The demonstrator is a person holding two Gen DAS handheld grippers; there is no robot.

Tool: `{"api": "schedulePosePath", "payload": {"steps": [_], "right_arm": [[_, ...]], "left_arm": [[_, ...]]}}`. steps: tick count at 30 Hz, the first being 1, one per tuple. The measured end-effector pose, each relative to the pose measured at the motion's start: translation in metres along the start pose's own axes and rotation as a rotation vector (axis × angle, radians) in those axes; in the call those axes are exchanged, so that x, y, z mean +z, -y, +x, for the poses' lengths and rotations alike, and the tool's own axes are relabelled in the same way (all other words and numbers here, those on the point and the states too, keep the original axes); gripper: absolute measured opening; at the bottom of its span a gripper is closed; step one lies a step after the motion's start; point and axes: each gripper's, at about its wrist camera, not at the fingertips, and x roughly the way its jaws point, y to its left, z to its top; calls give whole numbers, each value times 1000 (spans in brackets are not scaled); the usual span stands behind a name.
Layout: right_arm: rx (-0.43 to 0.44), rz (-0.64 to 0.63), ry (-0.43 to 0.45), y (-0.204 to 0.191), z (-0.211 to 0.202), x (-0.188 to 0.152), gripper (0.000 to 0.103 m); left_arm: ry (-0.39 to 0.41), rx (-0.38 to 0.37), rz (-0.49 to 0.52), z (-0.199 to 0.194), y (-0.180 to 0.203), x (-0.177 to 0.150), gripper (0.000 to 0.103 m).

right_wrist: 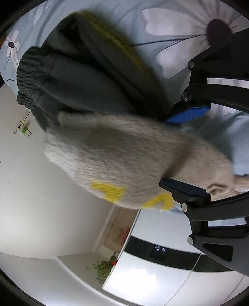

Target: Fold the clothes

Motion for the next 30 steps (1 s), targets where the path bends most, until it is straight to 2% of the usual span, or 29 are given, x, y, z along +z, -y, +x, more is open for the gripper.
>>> {"api": "schedulePosePath", "payload": {"steps": [3, 5, 7, 8, 10, 13, 17, 22, 24, 26, 30], "right_arm": [[45, 37, 44, 5, -3, 8, 59], [70, 44, 69, 3, -9, 10, 55], [70, 22, 87, -5, -16, 11, 26], [69, 8, 94, -11, -20, 12, 20], [63, -27, 106, -24, -27, 14, 15], [26, -142, 118, -60, -36, 14, 11], [-41, -396, 136, -132, -42, -2, 11], [-132, -867, 89, -242, -8, -83, 11], [-157, -998, 42, -269, 13, -119, 11], [-165, -1068, -9, -275, 27, -156, 11], [-183, -1088, -135, -263, 59, -202, 11]], "left_arm": [[-3, 0, 2, 0, 0, -1, 64], [-5, -4, -3, 0, -1, -1, 64], [-6, -11, -12, 0, -2, -1, 64], [-6, -16, -17, -1, -3, -1, 64], [-6, -30, -32, -3, -7, -2, 64], [-2, -50, -49, -8, -11, -4, 64], [9, -65, -61, -16, -17, -9, 65], [21, -84, -80, -25, -27, -13, 65], [26, -95, -100, -28, -34, -14, 65], [30, -109, -119, -31, -40, -15, 65], [43, -136, -157, -38, -52, -17, 65]]}}
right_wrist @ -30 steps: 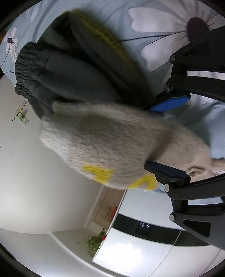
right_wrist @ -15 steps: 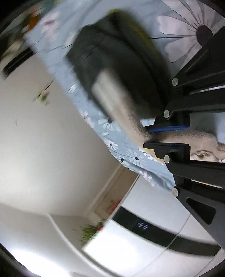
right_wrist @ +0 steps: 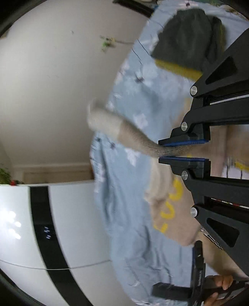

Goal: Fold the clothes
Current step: 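Fold the sleeve across the sweater front with the right gripper and release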

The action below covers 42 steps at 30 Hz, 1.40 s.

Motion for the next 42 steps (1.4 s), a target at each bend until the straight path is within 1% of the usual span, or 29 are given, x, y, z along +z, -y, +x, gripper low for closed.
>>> {"api": "schedulePosePath", "payload": {"steps": [2, 4, 7, 8, 12, 13, 14, 15, 16, 17, 18, 21, 23, 24, 25, 27, 30, 32, 37, 38, 39, 40, 41, 42], "right_arm": [[21, -7, -67, -13, 28, -6, 11], [37, -26, -118, -28, 43, -14, 11], [42, -64, -148, -41, 51, -22, 11], [48, -77, -158, -45, 53, -23, 14], [82, -150, -198, -60, 48, -28, 17], [89, -164, -210, -62, 47, -31, 22], [109, -166, -227, -63, 48, -35, 29], [132, -160, -243, -63, 48, -37, 33], [151, -151, -256, -62, 49, -39, 43], [170, -140, -269, -61, 49, -42, 47], [180, -132, -278, -60, 48, -45, 48], [155, -119, -252, -53, 32, -50, 49], [138, -83, -227, -41, 18, -53, 57], [129, -61, -219, -34, 12, -54, 58], [119, -37, -216, -26, 7, -56, 59], [105, 19, -219, -11, 1, -61, 59], [94, 106, -226, 10, -4, -70, 59], [89, 158, -227, 21, -6, -77, 59], [102, 237, -232, 35, -5, -87, 59], [106, 248, -230, 36, -5, -87, 59], [109, 251, -226, 37, -5, -87, 59], [108, 251, -222, 37, -6, -88, 59], [108, 251, -220, 37, -7, -88, 59], [108, 251, -221, 37, -7, -89, 59]], "left_arm": [[6, -12, -18, -3, -5, 0, 65], [13, -27, -35, -5, -9, 1, 65], [20, -56, -50, -9, -13, 1, 65], [19, -71, -53, -9, -12, 1, 65], [13, -133, -56, -10, -6, 1, 66], [9, -148, -55, -10, -4, 1, 66], [5, -161, -57, -9, -1, 1, 66], [-1, -173, -59, -7, 1, 2, 67], [-10, -181, -60, -5, 4, 2, 68], [-19, -188, -62, -2, 6, 3, 68], [-29, -196, -63, 0, 8, 3, 68], [-47, -211, -49, 6, 19, 4, 68], [-56, -206, -20, 10, 29, 5, 68], [-67, -201, 1, 14, 35, 5, 68], [-85, -194, 13, 20, 40, 5, 68], [-116, -160, 7, 35, 42, 3, 68], [-122, -109, -14, 44, 41, 0, 68], [-123, -110, -20, 46, 42, 1, 68], [-133, -115, -49, 51, 44, 5, 66], [-129, -115, -46, 50, 46, 4, 65], [-122, -113, -38, 48, 48, 4, 58], [-118, -100, -22, 48, 51, 5, 48], [-114, -87, -6, 48, 54, 5, 41], [-110, -74, 10, 48, 57, 5, 29]]}}
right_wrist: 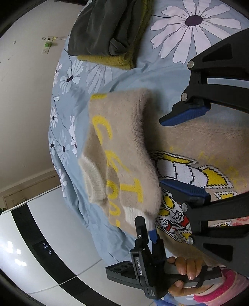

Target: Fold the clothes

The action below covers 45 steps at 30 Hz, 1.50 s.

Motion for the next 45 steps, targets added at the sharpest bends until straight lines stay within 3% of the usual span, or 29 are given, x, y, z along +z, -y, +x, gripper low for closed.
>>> {"api": "schedulePosePath", "payload": {"steps": [1, 3, 8, 11, 14, 20, 25, 30, 34, 39, 41, 45], "right_arm": [[0, 0, -1, 0, 0, 0, 59], [-3, 7, -5, 2, 0, -1, 59], [-6, 18, -1, 7, -3, -3, 59], [-9, -4, -2, 7, -6, 0, 59], [10, -26, 10, 3, -10, 7, 59], [25, -102, 16, -15, 4, 40, 59], [27, -183, -17, -22, 23, 59, 59], [7, -84, -112, 7, 59, 60, 59], [-5, -84, -141, 15, 72, 54, 59], [7, -33, -132, 18, 57, 54, 59], [19, -26, -112, 15, 42, 52, 59], [42, -47, -97, 7, 11, 31, 59]], "left_arm": [[4, 11, 13, 1, 3, 1, 20], [21, 32, 40, 3, 8, 2, 13], [125, 42, 115, -18, 20, 10, 10], [232, 21, 157, -54, 23, 23, 10], [286, 17, 176, -80, 14, 32, 10], [173, 86, 52, -55, -40, 37, 10], [178, 83, 59, -51, -49, 36, 10], [144, 116, 64, -36, -58, 39, 10], [132, 86, 11, -30, -68, 42, 13], [105, 68, 22, -43, -59, 38, 14], [105, 64, 37, -55, -54, 33, 19], [112, 65, 47, -82, -54, 15, 44]]}}
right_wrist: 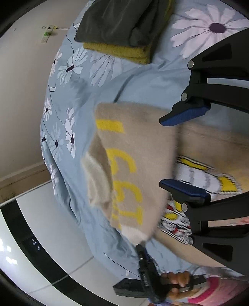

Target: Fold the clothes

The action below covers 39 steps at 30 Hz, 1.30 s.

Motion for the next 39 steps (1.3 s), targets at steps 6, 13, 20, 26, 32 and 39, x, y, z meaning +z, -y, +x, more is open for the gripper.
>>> {"api": "schedulePosePath", "payload": {"steps": [6, 13, 20, 26, 32, 39], "right_arm": [[96, 90, -67, 4, -18, -56, 59], [195, 233, -110, 21, -32, -106, 59], [281, 290, -107, 19, -44, -134, 56], [287, 275, -133, 12, -56, -160, 42], [310, 278, -136, 6, -66, -180, 30], [356, 311, -120, 6, -73, -190, 24]], "left_arm": [[-70, 10, -14, -15, -13, -45, 54], [-152, -14, -51, -19, -25, -88, 58], [-187, -37, -19, -34, -13, -109, 58], [-220, 18, 12, -40, -7, -130, 58], [-181, 85, 41, -46, -3, -139, 65], [-243, 64, 27, -50, -4, -148, 77]]}}
